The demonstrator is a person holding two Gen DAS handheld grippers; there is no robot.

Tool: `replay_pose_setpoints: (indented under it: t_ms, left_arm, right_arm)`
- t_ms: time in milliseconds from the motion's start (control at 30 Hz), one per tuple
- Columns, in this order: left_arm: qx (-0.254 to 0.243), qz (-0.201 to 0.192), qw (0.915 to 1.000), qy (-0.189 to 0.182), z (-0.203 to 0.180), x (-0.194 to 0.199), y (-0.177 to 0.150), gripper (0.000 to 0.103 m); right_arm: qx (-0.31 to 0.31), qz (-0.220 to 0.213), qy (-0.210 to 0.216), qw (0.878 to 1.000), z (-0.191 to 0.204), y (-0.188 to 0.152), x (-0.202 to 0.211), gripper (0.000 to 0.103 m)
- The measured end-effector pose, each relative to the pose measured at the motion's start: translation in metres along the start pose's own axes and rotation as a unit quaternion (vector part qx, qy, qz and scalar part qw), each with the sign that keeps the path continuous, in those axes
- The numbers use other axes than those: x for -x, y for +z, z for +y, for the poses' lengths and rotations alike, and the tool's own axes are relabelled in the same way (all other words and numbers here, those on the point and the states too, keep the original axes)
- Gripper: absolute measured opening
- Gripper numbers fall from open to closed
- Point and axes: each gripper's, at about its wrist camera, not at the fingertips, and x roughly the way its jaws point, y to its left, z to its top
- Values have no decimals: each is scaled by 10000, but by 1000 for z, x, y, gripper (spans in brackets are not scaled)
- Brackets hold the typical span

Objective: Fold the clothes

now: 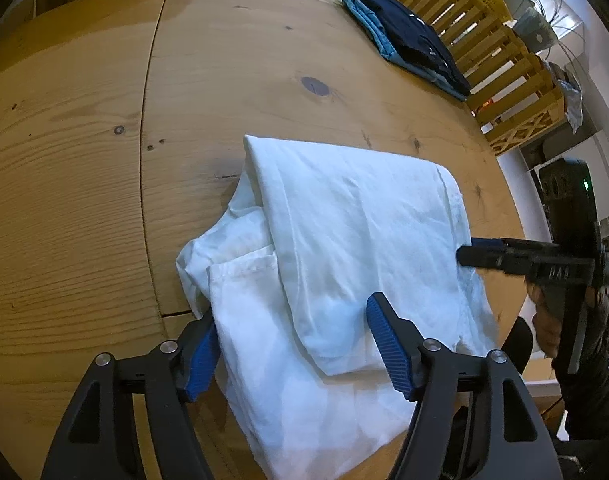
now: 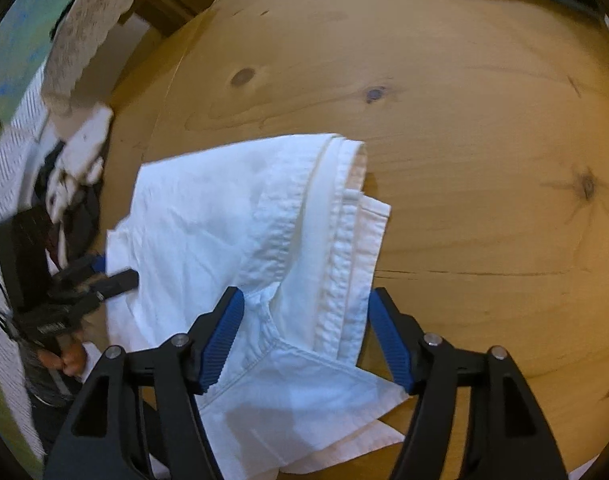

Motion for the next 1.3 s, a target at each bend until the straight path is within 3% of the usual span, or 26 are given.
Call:
replay_pose_setpoints:
  t_ms: [100, 367, 433, 500, 867, 1133, 1300]
  left_arm:
    - [-179, 49, 9997, 165, -9, -4, 1, 75]
    - [-775, 147, 9931, 867, -34, -15, -4, 76]
    - [-1004, 157, 9891, 1068, -42, -19, -7, 74]
    - [-1157, 187, 9866, 1136, -48, -21, -9, 63]
    - [-1305, -5, 9878, 846, -58, -17, -13, 27]
    - [-1408, -139, 9843, 1056, -70, -14, -16, 18]
    - [-1403, -456, 9845, 949, -81, 4, -11, 17]
  right_arm:
    - [357, -29, -400, 9986, 13, -3, -4, 65]
    - [1026, -107, -1163, 9878, 39, -12, -15, 67]
    - [1227, -131, -1158, 9856, 43, -13, -15, 62]
    - [1418, -136, -1149, 9831, 47, -15, -16, 49]
    - [1688, -258, -783, 9822, 41, -23, -11, 30]
    - [1454, -440, -563, 9868, 40, -28, -5, 18]
    - [1320, -754, -446, 9874, 40, -14, 18, 15]
